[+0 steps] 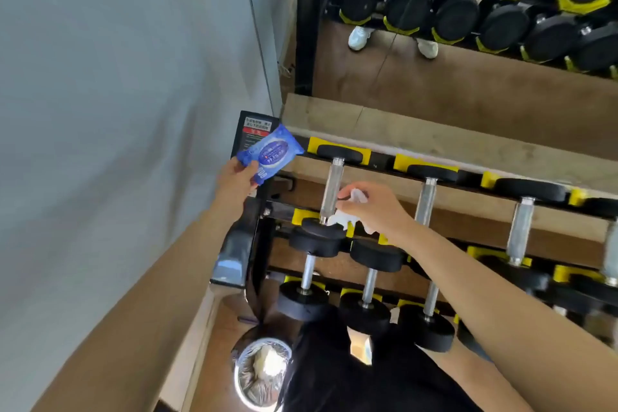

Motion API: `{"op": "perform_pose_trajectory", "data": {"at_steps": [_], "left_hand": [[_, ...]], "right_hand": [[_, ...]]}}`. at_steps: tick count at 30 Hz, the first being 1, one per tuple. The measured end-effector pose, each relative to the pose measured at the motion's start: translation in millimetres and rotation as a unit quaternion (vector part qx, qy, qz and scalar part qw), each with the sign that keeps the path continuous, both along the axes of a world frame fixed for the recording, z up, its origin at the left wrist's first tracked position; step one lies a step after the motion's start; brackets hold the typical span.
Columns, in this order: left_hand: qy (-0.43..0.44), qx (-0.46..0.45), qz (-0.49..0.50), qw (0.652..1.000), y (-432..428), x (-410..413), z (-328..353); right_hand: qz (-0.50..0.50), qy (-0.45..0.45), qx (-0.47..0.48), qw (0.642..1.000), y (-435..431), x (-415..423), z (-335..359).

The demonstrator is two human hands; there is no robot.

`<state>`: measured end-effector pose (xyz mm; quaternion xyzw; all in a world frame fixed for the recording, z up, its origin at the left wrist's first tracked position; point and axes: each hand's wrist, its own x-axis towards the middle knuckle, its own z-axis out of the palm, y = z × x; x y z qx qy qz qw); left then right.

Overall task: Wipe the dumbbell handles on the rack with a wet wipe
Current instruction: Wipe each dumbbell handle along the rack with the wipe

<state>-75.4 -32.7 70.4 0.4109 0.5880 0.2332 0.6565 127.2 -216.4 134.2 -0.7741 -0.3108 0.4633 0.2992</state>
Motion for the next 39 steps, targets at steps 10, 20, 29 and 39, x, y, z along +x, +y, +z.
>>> {"op": "perform_pose_trajectory", "data": {"at_steps": [10,20,29,39], "left_hand": [[0.141,0.048,-0.008,0.989,85,46,-53],[0.229,0.146,-0.005,0.963,62,40,-44],[0.073,0.150,-0.167,0.972,-27,51,20],[-0.032,0.155,-0.423,0.892,-146,56,65]], "right_hand": [[-0.128,0.023,-0.018,0.991,-54,0,-2],[-0.149,0.029,-0.029,0.988,-71,-2,-7],[-0.156,0.193,0.033,0.968,-59,2,9],[-0.097,0.078,0.070,0.990,-66,8,38]]}}
